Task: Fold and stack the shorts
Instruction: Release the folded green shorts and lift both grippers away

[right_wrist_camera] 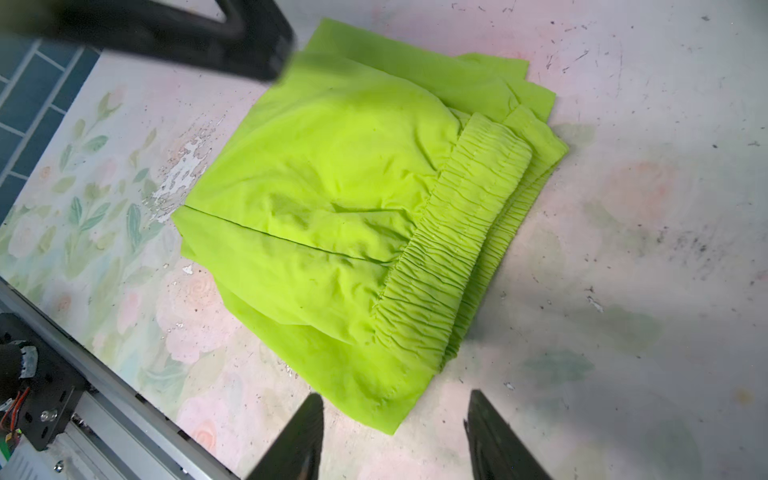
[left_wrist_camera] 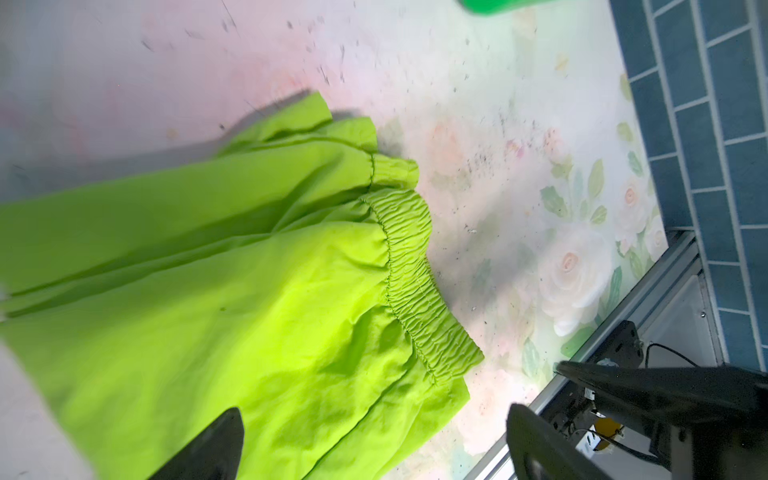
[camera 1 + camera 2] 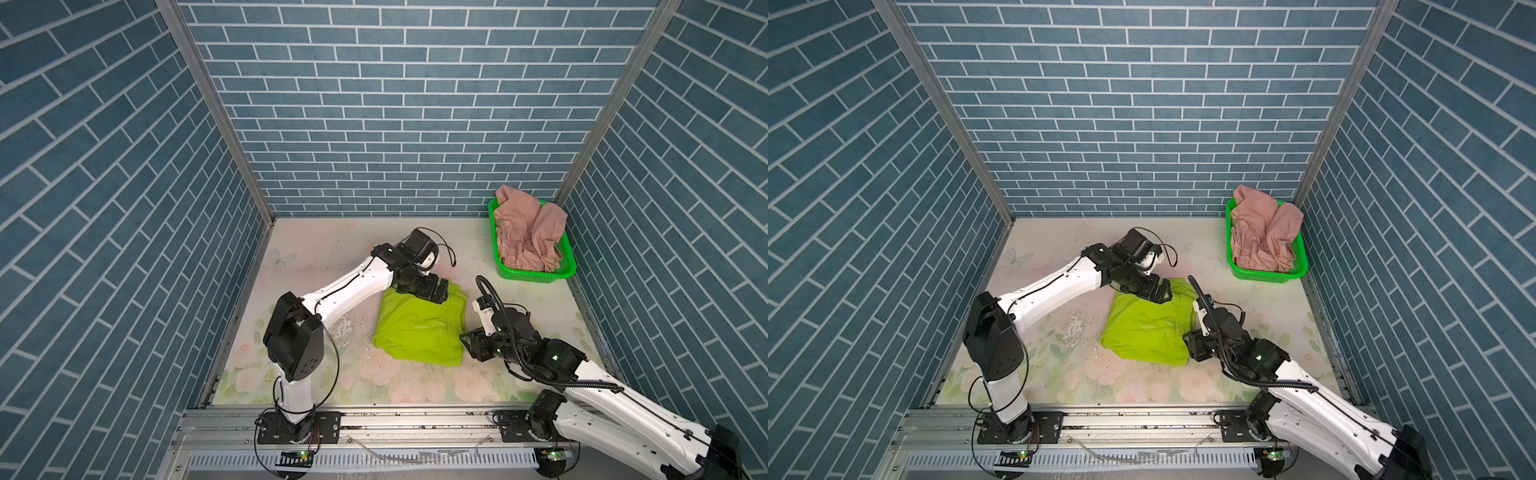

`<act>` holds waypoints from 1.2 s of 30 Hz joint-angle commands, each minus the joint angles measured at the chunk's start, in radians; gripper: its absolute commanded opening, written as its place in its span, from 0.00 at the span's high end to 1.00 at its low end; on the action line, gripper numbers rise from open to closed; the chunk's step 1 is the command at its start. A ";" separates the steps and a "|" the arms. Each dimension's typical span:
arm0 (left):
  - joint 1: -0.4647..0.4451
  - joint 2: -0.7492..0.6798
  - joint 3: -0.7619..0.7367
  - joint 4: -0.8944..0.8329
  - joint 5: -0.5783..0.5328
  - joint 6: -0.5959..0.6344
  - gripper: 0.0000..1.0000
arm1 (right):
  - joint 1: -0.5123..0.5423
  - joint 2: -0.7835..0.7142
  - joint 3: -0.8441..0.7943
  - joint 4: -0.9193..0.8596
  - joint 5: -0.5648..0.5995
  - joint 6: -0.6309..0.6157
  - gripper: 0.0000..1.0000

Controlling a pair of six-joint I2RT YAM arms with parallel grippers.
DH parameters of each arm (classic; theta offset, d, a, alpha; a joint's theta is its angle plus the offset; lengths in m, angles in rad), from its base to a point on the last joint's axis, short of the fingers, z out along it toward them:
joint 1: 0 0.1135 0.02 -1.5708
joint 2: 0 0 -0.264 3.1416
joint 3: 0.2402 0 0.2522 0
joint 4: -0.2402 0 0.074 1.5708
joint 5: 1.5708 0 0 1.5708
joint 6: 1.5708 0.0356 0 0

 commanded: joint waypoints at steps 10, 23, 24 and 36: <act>0.244 -0.367 -0.470 0.186 -0.054 -0.018 0.00 | -0.005 0.414 0.227 -0.085 0.046 0.057 0.42; 0.191 -0.366 -0.705 0.346 -0.059 -0.072 0.00 | -0.033 0.665 0.195 -0.054 -0.054 0.108 0.44; 0.166 -0.364 -0.679 0.313 -0.092 -0.059 0.00 | -0.037 0.643 0.197 -0.040 -0.073 0.106 0.44; -0.097 -0.170 -0.429 0.163 -0.159 -0.119 0.00 | -0.379 0.171 0.235 -0.219 -0.017 0.054 0.40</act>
